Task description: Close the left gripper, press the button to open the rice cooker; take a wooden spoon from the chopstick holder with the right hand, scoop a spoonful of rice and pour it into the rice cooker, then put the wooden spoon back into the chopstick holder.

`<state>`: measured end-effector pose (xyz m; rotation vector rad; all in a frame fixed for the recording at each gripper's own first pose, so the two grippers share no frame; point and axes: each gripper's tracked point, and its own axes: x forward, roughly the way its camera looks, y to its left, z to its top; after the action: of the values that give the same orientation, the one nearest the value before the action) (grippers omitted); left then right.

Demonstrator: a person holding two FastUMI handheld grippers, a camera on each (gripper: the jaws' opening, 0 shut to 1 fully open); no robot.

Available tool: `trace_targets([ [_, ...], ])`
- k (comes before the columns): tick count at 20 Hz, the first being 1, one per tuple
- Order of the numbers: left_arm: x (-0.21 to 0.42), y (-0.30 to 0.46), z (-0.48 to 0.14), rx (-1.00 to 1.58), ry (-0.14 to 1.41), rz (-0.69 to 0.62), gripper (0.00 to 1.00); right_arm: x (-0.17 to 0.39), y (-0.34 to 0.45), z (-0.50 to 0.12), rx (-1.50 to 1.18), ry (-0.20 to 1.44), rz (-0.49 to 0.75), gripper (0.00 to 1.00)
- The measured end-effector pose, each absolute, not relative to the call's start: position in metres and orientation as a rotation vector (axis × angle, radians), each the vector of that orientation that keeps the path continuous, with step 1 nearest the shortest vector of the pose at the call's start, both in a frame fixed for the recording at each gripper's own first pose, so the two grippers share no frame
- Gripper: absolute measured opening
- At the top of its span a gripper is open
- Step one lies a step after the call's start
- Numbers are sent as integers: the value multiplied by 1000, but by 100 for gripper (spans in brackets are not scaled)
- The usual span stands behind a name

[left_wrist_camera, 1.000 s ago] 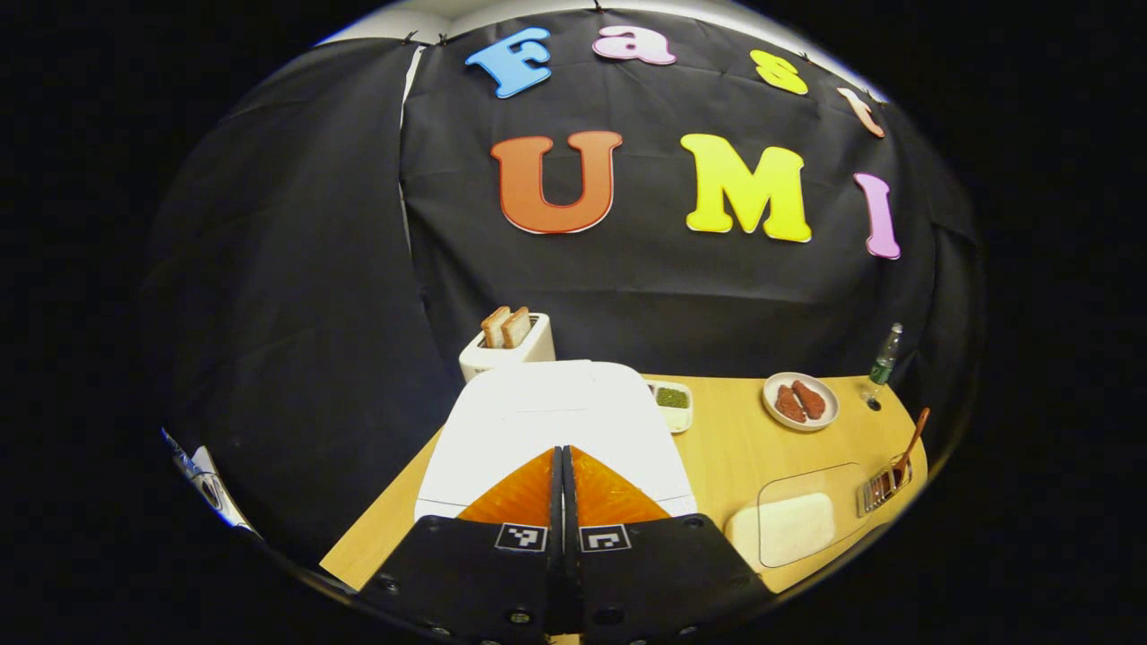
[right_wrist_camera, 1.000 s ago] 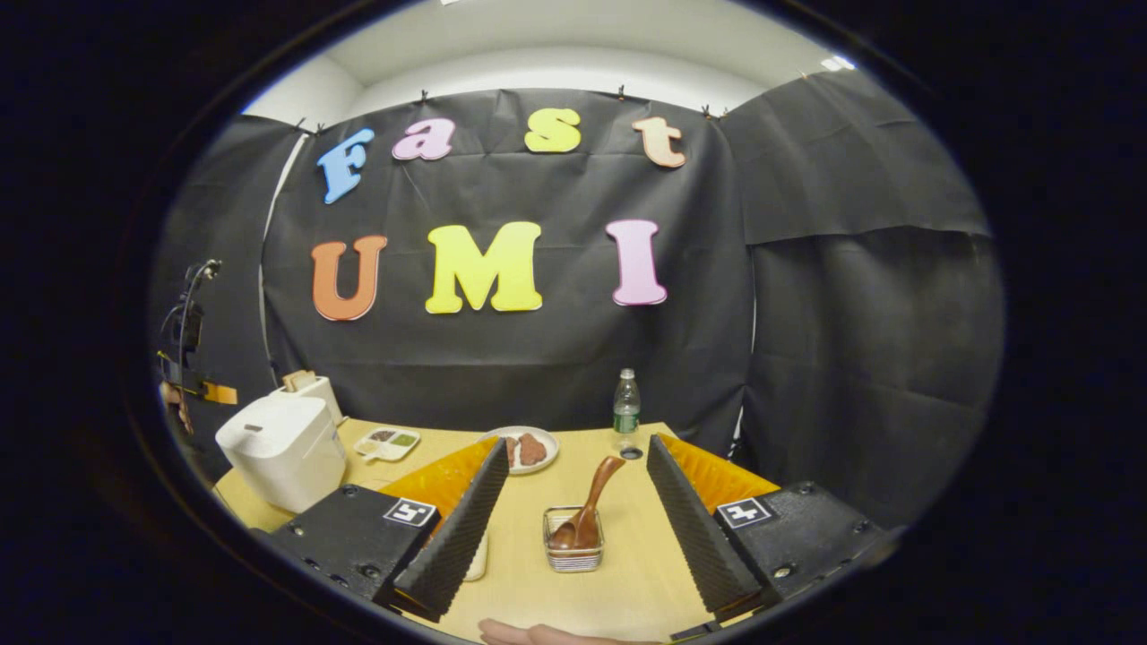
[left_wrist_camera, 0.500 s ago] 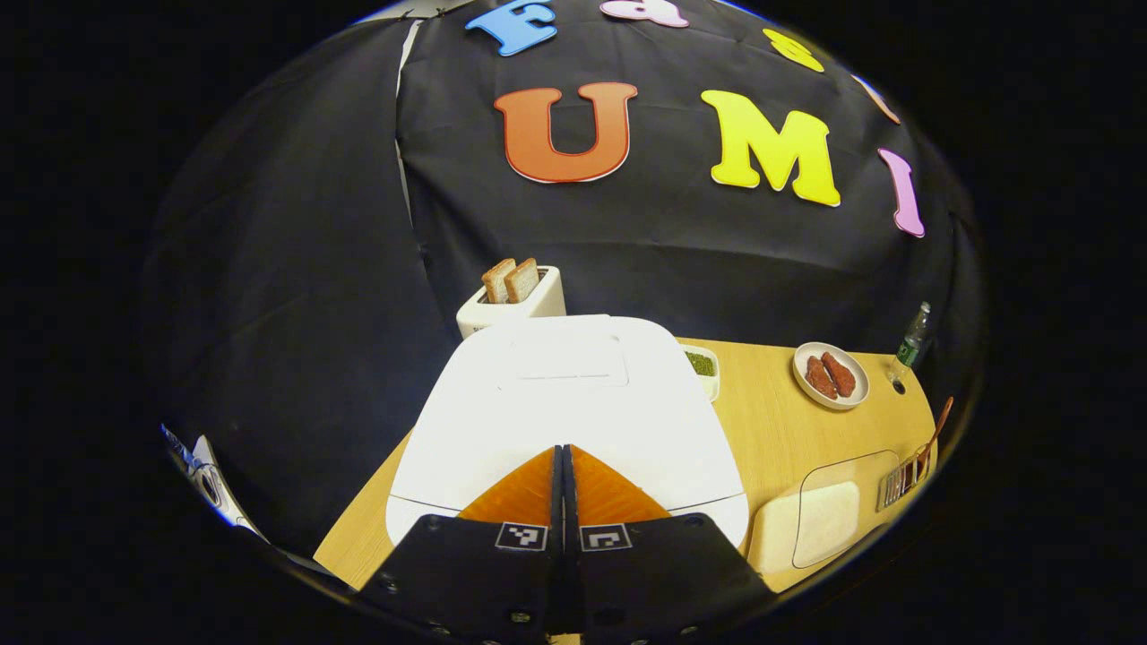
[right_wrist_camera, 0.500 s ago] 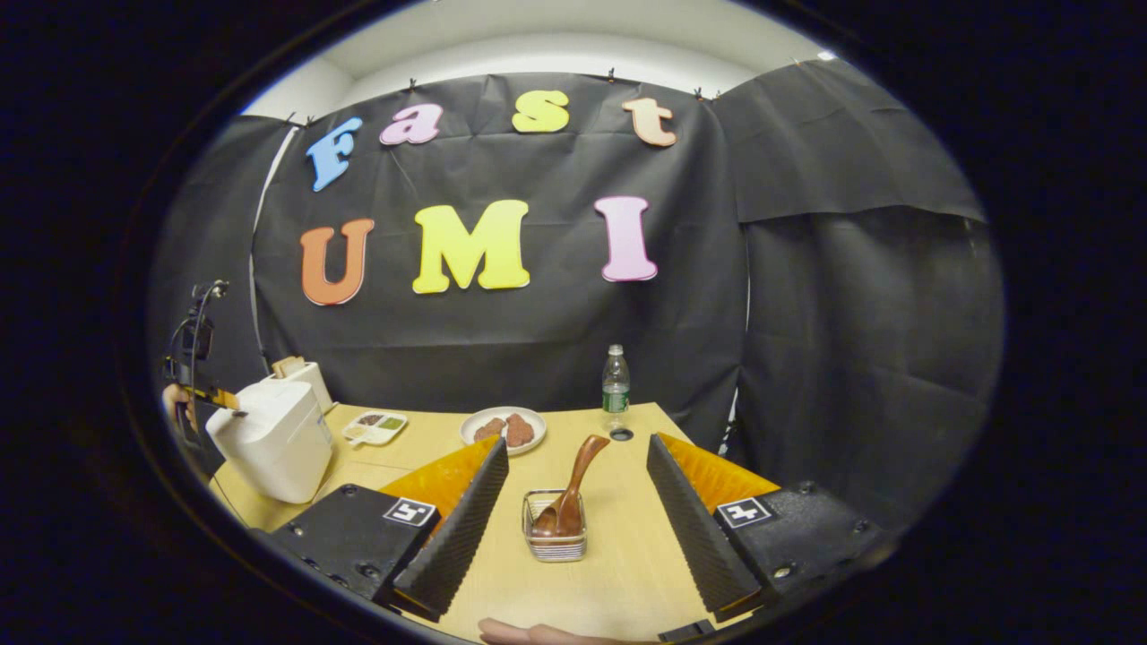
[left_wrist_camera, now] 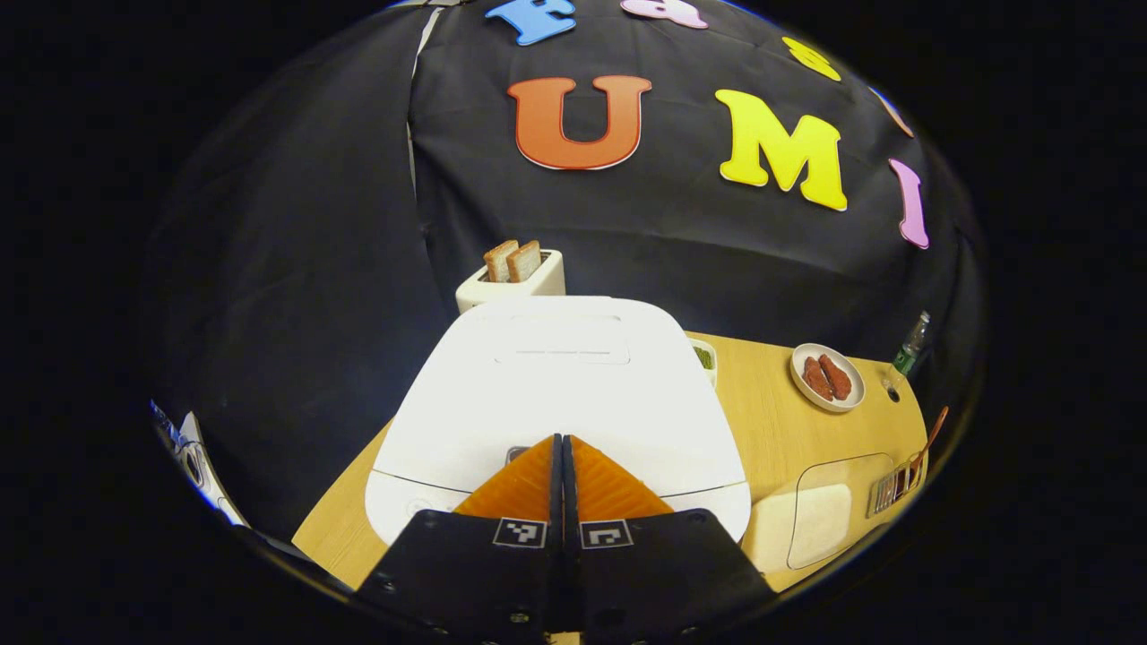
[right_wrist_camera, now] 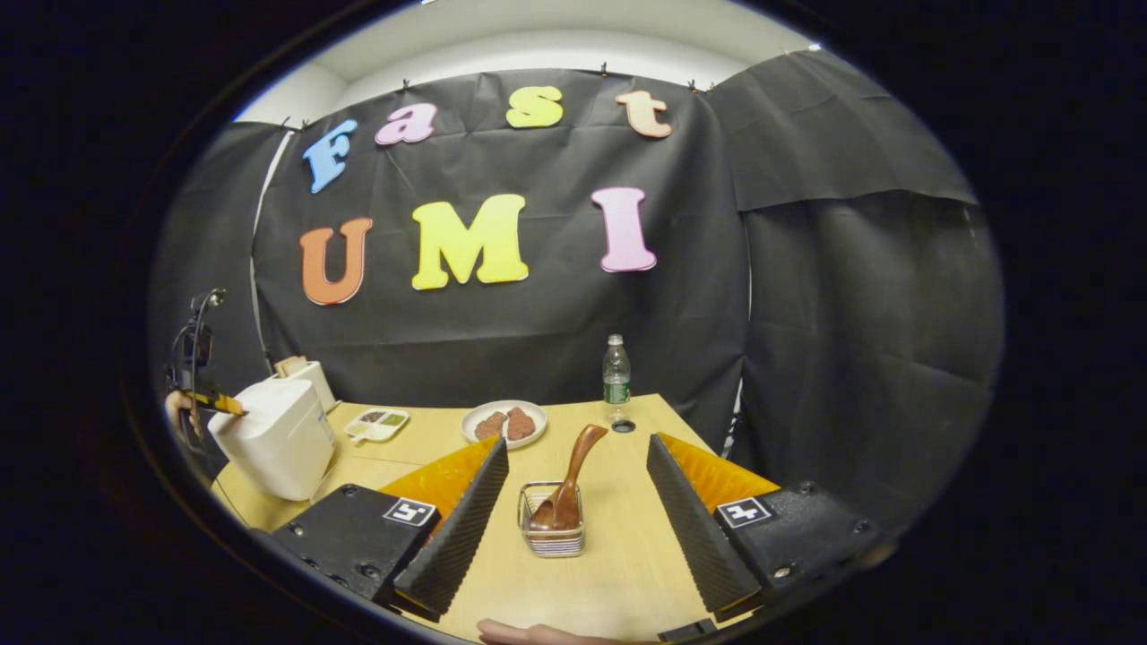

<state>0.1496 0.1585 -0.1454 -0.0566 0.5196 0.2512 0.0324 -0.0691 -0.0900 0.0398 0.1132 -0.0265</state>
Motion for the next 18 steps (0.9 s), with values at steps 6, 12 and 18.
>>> trace_targets([
  [6, 149, 158, -95, -14, 386, 287, 0, 27, -79, -93, 65, 90, -16, 97],
  [12, 111, 132, -49, 5, 277, 288, 0, 31, -76, -99, 86, 87, 11, 99],
  [18, 60, 66, -15, 5, 98, 161, 28, 38, -71, -112, 69, 105, 34, 97],
])
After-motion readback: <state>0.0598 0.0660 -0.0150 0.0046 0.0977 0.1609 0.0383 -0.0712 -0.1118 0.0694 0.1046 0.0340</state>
